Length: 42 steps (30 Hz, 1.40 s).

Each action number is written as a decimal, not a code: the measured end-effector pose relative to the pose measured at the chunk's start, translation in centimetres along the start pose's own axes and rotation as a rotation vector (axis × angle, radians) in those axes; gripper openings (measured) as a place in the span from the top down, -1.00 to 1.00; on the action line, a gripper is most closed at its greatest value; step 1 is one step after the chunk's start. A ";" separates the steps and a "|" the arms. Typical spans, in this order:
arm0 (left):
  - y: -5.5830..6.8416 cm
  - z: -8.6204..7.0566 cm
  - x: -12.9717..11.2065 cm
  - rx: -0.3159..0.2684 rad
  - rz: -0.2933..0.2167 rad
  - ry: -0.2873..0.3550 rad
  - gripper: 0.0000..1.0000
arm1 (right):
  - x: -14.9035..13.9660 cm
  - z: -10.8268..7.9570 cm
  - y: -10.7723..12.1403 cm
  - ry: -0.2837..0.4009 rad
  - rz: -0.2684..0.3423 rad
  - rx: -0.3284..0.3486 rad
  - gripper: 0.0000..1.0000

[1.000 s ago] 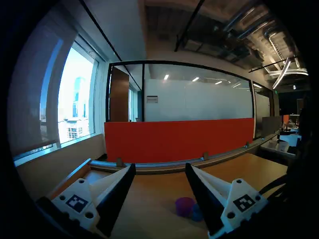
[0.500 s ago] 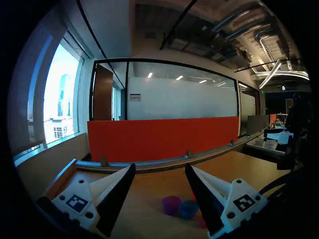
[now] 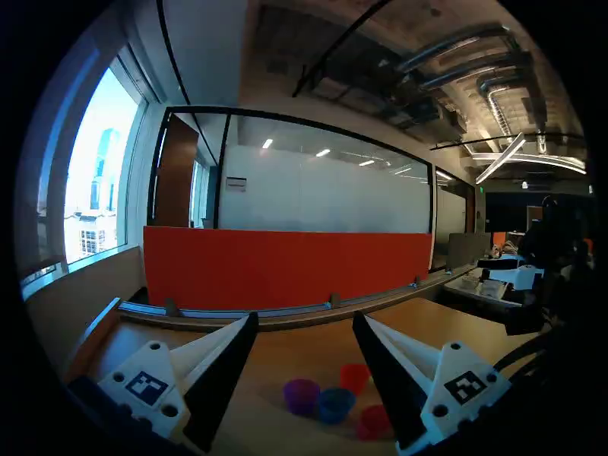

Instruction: Pour water

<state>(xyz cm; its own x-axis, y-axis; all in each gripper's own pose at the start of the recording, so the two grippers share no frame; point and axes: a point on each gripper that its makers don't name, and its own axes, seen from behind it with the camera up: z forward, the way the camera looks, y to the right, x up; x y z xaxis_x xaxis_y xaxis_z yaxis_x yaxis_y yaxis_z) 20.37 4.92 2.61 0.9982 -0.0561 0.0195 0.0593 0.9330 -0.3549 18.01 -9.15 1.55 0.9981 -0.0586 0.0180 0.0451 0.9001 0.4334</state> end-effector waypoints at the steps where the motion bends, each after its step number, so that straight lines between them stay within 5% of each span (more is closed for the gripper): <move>1: -0.2 0.0 -0.1 0.003 -0.002 -0.002 -0.83 | -0.1 0.0 0.0 -0.002 -0.006 0.003 -0.99; 11: -0.7 0.6 -0.8 -0.001 0.009 -0.035 -0.83 | -0.2 0.9 -0.9 -0.017 -0.026 0.046 -0.99; 27: 1.5 1.9 -1.8 -0.181 0.046 -0.105 -0.83 | -1.3 1.8 -3.6 -0.105 -0.057 0.210 -0.99; 42: 1.9 3.1 -2.8 -0.254 0.068 -0.159 -0.84 | -1.9 1.8 -5.4 -0.147 -0.091 0.318 -0.99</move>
<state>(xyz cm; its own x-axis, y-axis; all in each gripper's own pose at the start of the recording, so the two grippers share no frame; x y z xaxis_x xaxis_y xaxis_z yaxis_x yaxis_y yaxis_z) 17.71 7.89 4.76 0.9889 0.0779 0.1264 0.0104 0.8130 -0.5822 15.84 -14.67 0.75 0.9730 -0.2142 0.0856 0.0950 0.7103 0.6974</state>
